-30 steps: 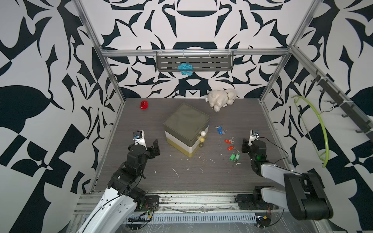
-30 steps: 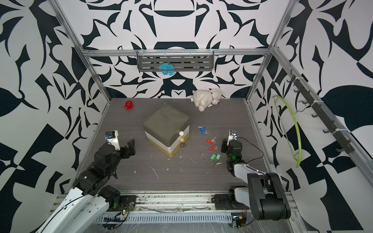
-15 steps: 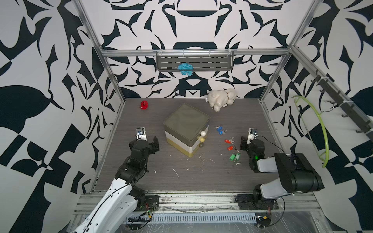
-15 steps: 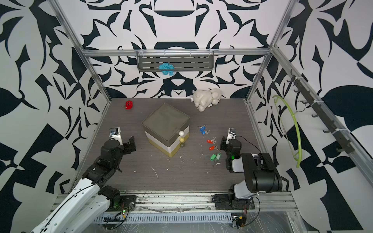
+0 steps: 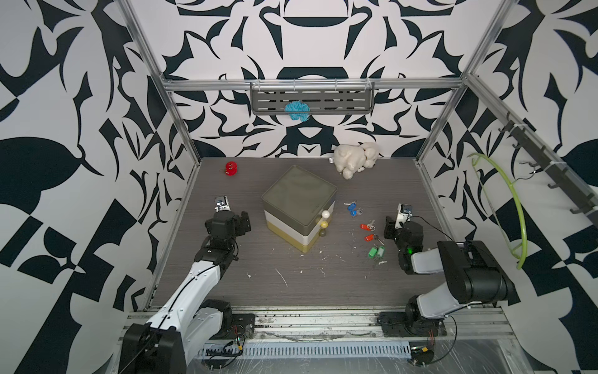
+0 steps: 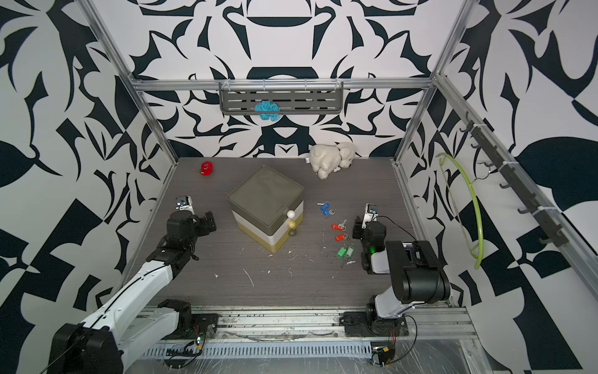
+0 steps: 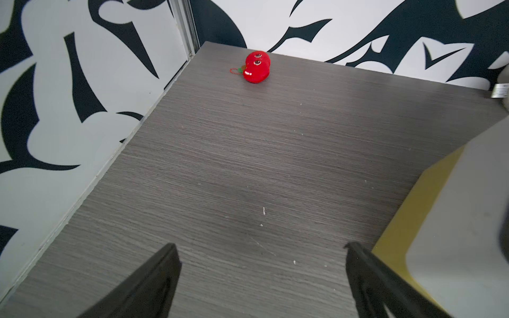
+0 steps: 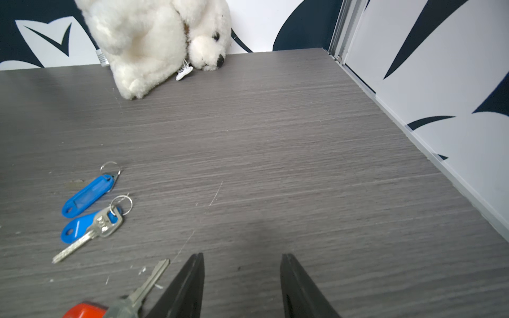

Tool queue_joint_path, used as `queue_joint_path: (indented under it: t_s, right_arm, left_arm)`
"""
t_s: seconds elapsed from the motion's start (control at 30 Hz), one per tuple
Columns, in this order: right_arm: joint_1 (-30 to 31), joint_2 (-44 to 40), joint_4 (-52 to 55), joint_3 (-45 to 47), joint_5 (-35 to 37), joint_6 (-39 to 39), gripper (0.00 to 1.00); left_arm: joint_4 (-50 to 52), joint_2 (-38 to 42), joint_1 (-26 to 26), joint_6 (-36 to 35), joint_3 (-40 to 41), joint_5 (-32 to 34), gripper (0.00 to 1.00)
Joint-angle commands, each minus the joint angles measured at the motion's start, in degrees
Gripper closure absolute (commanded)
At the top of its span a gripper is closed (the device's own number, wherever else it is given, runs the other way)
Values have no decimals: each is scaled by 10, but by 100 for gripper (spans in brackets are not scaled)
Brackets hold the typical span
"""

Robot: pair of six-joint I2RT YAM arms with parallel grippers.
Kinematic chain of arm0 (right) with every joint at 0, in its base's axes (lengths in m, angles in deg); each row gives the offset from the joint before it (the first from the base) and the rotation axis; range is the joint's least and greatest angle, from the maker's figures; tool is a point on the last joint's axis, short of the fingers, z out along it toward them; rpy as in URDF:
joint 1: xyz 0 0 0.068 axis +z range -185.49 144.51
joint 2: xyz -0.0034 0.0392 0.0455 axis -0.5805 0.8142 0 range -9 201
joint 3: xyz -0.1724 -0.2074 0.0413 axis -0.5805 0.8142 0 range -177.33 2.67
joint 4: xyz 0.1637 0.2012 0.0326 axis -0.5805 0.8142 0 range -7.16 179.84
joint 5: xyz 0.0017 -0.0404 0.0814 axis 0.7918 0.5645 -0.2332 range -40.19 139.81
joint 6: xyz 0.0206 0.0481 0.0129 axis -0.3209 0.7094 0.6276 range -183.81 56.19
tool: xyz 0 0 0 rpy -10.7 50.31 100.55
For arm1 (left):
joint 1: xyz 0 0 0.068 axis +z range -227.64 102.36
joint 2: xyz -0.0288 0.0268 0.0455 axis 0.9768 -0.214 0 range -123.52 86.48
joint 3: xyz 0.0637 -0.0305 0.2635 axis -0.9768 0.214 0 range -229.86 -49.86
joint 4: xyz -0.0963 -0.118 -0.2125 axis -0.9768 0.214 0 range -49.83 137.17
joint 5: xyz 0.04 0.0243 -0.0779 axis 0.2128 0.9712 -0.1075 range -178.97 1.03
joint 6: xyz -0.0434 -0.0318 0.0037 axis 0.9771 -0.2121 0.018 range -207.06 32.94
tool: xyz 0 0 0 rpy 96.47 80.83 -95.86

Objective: Take the keys out of the drawer
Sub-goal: Reset both arms

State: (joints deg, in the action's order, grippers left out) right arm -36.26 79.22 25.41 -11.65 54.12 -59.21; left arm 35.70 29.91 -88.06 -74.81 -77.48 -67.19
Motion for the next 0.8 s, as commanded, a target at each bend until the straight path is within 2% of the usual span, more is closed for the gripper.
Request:
queue_joint_path:
  t_s: [0.0,0.4,0.43,0.47,0.5,0.77]
  right_arm:
    - [-3,0,14,-29,8,5,49]
    - [-3,2,47,-48,-2,2,45]
    - [-3,2,48,-49,-2,1,42]
    - [-3,2,49,-49,-2,1,28]
    - [-2,2,49,-49,-1,2,1]
    - [-2,1,51,-49,0,1,1]
  left_arm:
    - [-71,-29,24,-10,7,-40,1]
    - [-215,-160,75,-48,11,-108,1]
    - [-227,-186,80,-49,10,-116,1]
    - [-239,-197,85,-48,10,-122,1]
    - [-248,-207,88,-49,10,-124,1]
    - [-323,-270,109,-67,7,-165,1]
